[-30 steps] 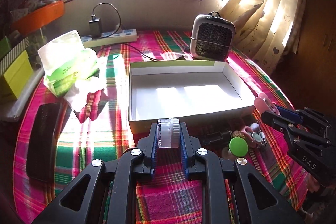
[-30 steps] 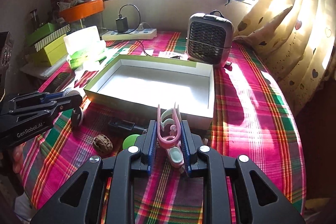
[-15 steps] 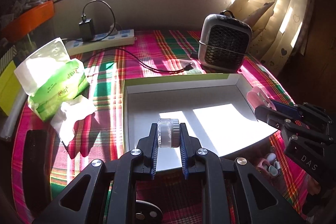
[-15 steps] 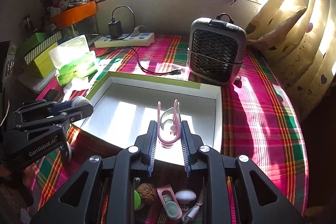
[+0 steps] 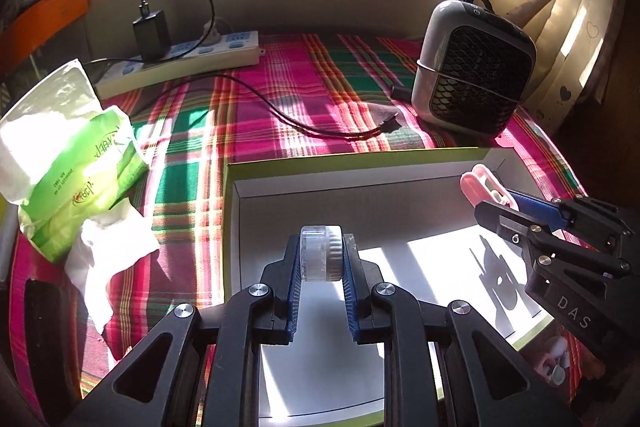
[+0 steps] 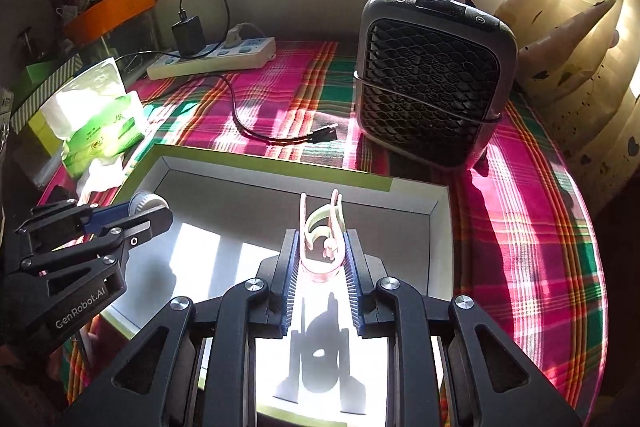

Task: Organize objects
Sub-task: 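Carry the white jar and pink clip over the open white box with both tools, then open the left tool to drop the jar while the right tool releases the clip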

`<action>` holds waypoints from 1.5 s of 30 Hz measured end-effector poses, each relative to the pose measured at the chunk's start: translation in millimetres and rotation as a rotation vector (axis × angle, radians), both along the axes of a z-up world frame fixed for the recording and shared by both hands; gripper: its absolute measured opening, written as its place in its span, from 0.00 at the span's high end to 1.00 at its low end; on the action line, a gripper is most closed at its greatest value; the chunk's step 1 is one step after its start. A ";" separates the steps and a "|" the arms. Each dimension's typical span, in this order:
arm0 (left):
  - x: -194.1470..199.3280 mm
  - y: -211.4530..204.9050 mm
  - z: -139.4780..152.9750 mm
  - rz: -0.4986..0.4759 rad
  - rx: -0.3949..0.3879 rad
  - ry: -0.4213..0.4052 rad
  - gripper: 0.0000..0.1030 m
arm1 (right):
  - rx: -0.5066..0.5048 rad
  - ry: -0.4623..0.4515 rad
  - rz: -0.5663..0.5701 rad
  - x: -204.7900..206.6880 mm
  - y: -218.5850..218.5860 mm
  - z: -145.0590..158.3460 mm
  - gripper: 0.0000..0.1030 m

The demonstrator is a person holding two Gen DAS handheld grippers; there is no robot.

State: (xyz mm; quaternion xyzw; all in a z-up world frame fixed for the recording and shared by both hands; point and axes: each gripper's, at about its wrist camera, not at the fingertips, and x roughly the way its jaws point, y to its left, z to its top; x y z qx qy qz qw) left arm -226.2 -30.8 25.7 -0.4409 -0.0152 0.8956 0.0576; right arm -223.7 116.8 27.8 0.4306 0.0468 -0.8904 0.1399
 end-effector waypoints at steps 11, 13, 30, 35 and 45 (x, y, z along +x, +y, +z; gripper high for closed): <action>-12.8 3.9 -11.3 -0.003 -0.028 -0.028 0.84 | 0.023 -0.042 -0.013 -13.6 0.8 -14.7 0.78; -12.7 5.2 -11.0 -0.004 -0.039 -0.024 0.84 | 0.021 -0.047 -0.011 -14.1 0.7 -16.6 0.78; -16.1 8.9 -12.5 -0.014 -0.062 -0.038 0.75 | 0.031 -0.056 -0.027 -14.5 -2.5 -19.5 0.77; -12.5 7.7 -9.3 -0.019 -0.056 -0.037 0.64 | 0.028 -0.048 -0.031 -9.6 -0.2 -18.1 0.66; 5.1 -0.8 3.0 -0.010 -0.029 -0.010 0.61 | 0.011 -0.026 -0.046 3.7 7.3 -6.8 0.63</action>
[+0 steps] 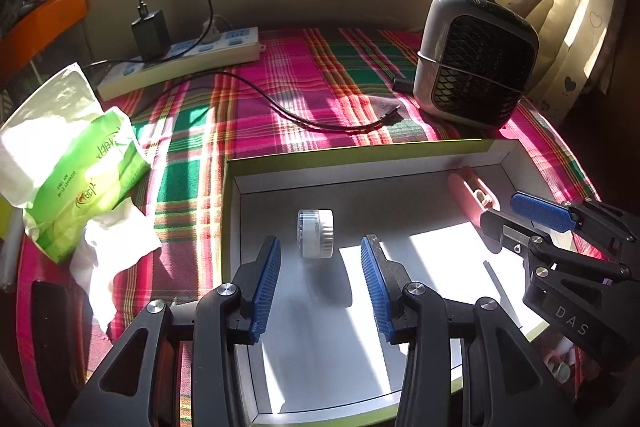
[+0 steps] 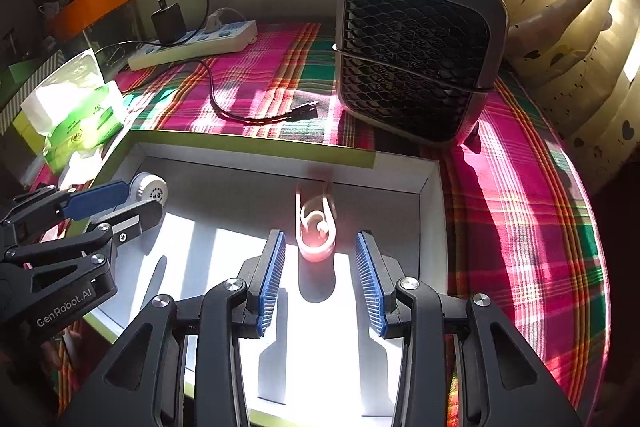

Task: Organize objects
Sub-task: 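Open the left tool to drop the jar while the right tool releases the clip, then grasp the black holed disc with the left tool while the right tool grasps the white cable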

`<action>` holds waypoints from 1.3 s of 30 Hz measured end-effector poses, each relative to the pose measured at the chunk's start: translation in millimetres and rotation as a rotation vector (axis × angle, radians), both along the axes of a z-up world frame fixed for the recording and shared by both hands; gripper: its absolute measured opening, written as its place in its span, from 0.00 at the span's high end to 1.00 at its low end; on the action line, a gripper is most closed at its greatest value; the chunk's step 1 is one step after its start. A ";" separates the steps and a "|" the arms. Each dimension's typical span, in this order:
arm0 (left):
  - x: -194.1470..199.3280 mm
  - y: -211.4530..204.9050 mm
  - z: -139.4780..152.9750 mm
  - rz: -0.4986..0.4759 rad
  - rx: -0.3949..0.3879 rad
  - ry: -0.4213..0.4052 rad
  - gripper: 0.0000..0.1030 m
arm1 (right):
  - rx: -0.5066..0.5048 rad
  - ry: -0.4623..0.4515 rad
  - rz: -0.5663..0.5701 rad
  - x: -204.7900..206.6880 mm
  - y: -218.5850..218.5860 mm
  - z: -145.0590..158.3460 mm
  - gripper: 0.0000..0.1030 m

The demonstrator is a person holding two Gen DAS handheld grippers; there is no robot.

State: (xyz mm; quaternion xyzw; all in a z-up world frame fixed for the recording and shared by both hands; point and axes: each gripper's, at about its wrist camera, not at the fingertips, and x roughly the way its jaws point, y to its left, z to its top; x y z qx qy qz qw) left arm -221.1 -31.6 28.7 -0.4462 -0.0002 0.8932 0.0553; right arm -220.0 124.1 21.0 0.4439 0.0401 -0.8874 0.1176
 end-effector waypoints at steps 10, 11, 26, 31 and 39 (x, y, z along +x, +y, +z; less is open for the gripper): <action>28.6 -7.1 11.3 0.013 0.009 0.039 0.61 | -0.012 0.040 -0.015 28.1 10.0 15.0 0.63; 31.9 -7.5 12.3 0.011 0.008 0.044 0.61 | -0.017 0.042 -0.016 31.3 11.1 16.2 0.63; 91.8 -24.8 22.0 0.014 0.034 0.094 0.61 | -0.028 0.115 0.000 90.0 26.2 30.2 0.63; 111.8 -38.2 18.3 0.039 0.076 0.106 0.61 | -0.034 0.124 0.002 108.1 35.4 30.3 0.62; 134.0 -54.5 10.4 0.073 0.088 0.107 0.61 | -0.036 0.129 -0.036 132.3 51.7 23.7 0.62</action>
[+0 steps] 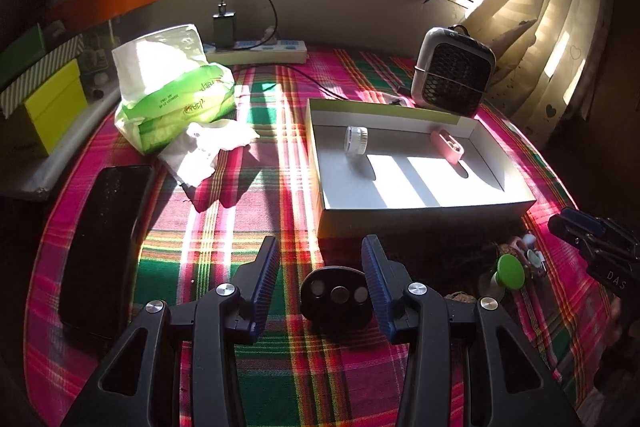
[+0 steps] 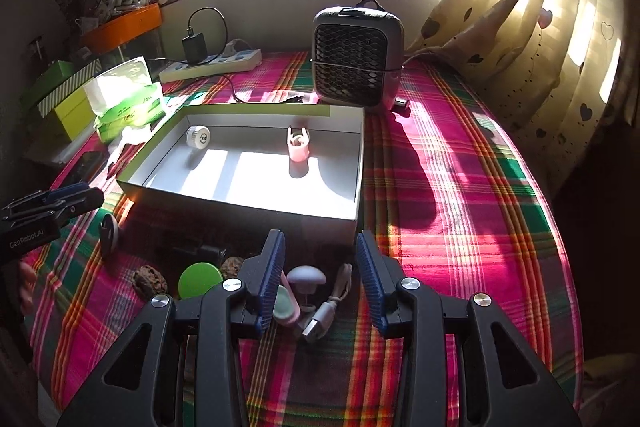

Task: Organize objects
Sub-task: 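Grasp the black holed disc with the left tool while the right tool grasps the white cable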

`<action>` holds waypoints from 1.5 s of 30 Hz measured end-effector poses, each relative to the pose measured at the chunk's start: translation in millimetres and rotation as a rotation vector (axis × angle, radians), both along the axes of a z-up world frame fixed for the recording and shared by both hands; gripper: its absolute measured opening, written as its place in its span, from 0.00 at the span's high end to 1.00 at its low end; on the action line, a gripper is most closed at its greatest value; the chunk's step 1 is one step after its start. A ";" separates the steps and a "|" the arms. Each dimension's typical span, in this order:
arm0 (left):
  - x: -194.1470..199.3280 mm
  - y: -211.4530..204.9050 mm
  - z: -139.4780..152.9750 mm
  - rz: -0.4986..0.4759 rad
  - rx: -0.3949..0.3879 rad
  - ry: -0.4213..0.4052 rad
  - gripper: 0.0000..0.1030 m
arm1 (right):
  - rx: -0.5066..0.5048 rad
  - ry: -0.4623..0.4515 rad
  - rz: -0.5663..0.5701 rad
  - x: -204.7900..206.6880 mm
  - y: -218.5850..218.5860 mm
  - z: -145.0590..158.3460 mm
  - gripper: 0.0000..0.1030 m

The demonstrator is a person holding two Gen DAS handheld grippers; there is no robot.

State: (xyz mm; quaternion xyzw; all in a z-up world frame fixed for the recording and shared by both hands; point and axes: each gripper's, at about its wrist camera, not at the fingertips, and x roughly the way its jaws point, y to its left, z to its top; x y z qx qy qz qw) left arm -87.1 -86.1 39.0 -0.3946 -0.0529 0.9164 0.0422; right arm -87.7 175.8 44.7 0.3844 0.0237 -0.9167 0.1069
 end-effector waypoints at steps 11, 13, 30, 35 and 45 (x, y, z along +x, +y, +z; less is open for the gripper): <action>15.8 -12.0 -15.0 0.021 0.042 -0.032 0.60 | -0.003 -0.056 -0.047 17.1 10.3 -21.9 0.62; 16.9 -12.6 -16.8 0.020 0.050 -0.037 0.60 | -0.001 -0.063 -0.046 16.6 8.7 -24.4 0.62; 13.0 -9.3 -27.3 -0.004 0.084 -0.078 0.60 | 0.029 -0.111 -0.060 3.1 6.7 -40.7 0.57; 9.4 -7.3 -30.6 -0.009 0.084 -0.088 0.57 | 0.089 -0.106 -0.089 2.2 9.3 -41.5 0.55; -0.5 -1.3 -34.6 -0.012 0.057 -0.098 0.53 | 0.076 -0.098 -0.099 0.4 13.6 -42.0 0.55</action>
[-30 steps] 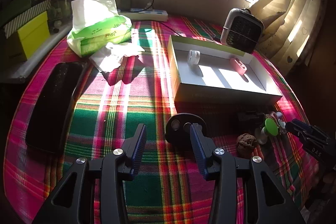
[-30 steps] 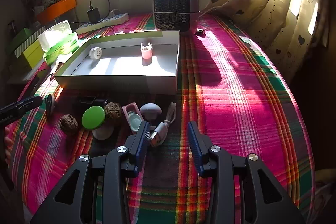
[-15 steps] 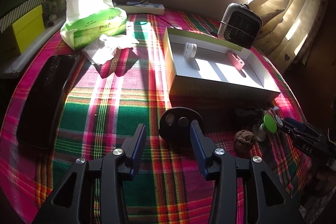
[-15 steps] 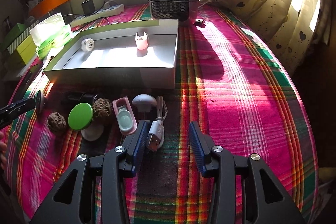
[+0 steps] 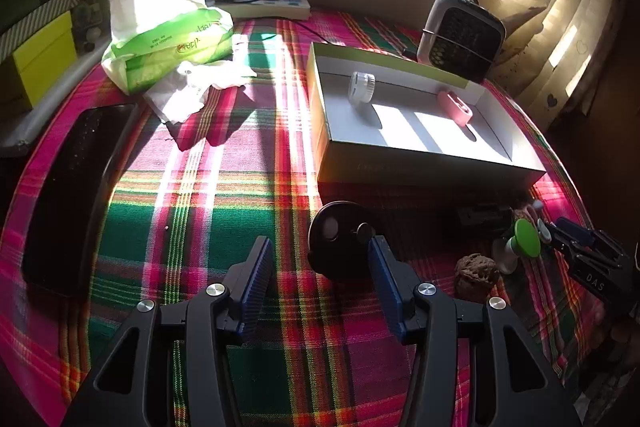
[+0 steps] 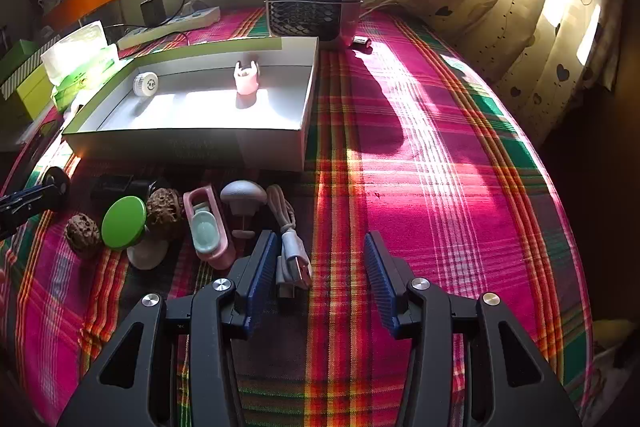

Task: Organize objects
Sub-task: 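Grasp the black holed disc with the left tool while the right tool grasps the white cable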

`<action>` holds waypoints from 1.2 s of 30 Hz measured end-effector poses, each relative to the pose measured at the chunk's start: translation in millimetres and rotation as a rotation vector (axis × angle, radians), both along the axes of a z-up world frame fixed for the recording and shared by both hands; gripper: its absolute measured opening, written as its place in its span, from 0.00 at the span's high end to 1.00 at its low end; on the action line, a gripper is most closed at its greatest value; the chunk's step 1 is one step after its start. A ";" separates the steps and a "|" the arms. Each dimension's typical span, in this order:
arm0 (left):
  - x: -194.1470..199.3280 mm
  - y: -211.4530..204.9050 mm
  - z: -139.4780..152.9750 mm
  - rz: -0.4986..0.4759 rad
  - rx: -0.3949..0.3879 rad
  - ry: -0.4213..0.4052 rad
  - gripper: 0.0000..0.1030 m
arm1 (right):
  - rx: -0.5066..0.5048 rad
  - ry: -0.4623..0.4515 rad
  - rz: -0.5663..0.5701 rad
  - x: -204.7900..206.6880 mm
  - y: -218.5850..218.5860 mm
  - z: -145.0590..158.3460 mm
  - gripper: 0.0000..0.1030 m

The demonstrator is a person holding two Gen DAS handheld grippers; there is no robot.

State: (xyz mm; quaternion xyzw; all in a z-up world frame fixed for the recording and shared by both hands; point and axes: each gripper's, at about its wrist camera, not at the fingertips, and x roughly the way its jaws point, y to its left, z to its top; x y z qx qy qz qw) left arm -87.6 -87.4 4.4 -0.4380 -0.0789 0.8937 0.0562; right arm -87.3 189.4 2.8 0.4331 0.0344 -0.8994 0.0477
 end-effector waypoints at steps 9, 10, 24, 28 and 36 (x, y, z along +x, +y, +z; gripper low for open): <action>-8.2 -0.5 -0.3 0.016 0.016 0.005 0.53 | -0.007 0.000 0.000 -2.1 -0.9 -0.7 0.55; -8.3 -0.5 -0.3 0.016 0.017 0.004 0.53 | -0.007 0.000 0.000 -2.1 -1.0 -0.7 0.55; -9.8 3.2 -0.6 -0.002 0.034 0.003 0.74 | -0.010 0.001 0.007 -1.6 -2.3 -0.1 0.56; -9.4 4.6 -0.5 -0.002 0.035 0.004 0.76 | -0.014 0.003 0.022 -1.0 -4.6 0.1 0.63; -8.6 4.8 -0.4 0.000 0.042 0.004 0.76 | -0.023 0.005 0.046 -0.6 -7.0 0.6 0.84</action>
